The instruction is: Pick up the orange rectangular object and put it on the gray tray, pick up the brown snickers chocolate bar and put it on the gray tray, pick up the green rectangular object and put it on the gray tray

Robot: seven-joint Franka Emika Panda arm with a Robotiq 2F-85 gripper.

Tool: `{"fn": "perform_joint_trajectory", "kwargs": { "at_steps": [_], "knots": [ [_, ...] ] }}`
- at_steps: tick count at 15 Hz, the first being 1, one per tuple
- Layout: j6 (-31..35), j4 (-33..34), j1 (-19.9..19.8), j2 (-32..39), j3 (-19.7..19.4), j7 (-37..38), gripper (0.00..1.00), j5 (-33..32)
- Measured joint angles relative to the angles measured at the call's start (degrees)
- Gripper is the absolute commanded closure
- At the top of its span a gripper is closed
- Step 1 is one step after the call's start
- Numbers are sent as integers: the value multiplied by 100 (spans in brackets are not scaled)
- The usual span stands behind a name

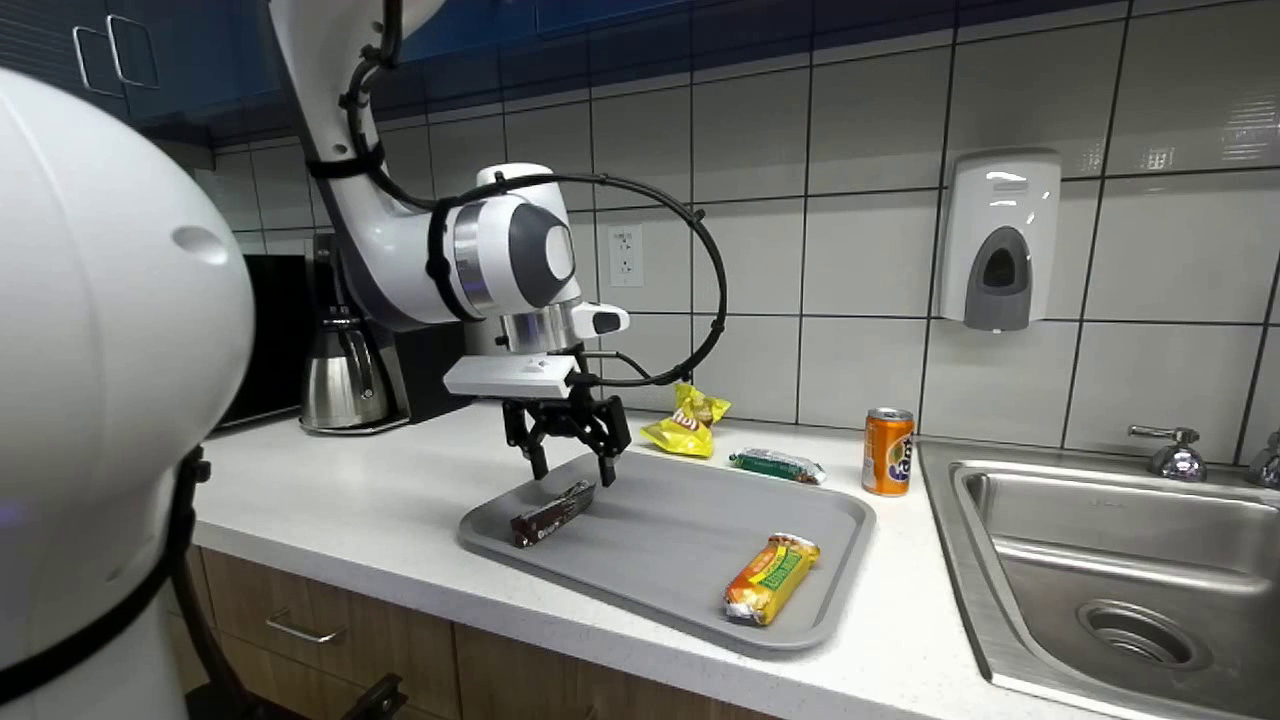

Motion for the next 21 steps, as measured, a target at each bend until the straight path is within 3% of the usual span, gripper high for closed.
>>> {"fn": "perform_joint_trajectory", "kwargs": {
  "at_steps": [4, 8, 15, 21],
  "knots": [
    [-183, 13, -128, -162, -98, -981, 0, 203],
    [-276, 140, -321, -241, -259, -1399, 0, 201],
    [-463, 690, -568, -171, -450, -1411, 0, 201],
    [-759, 1500, -707, 318, -619, -1007, 0, 203]
  ]
}}
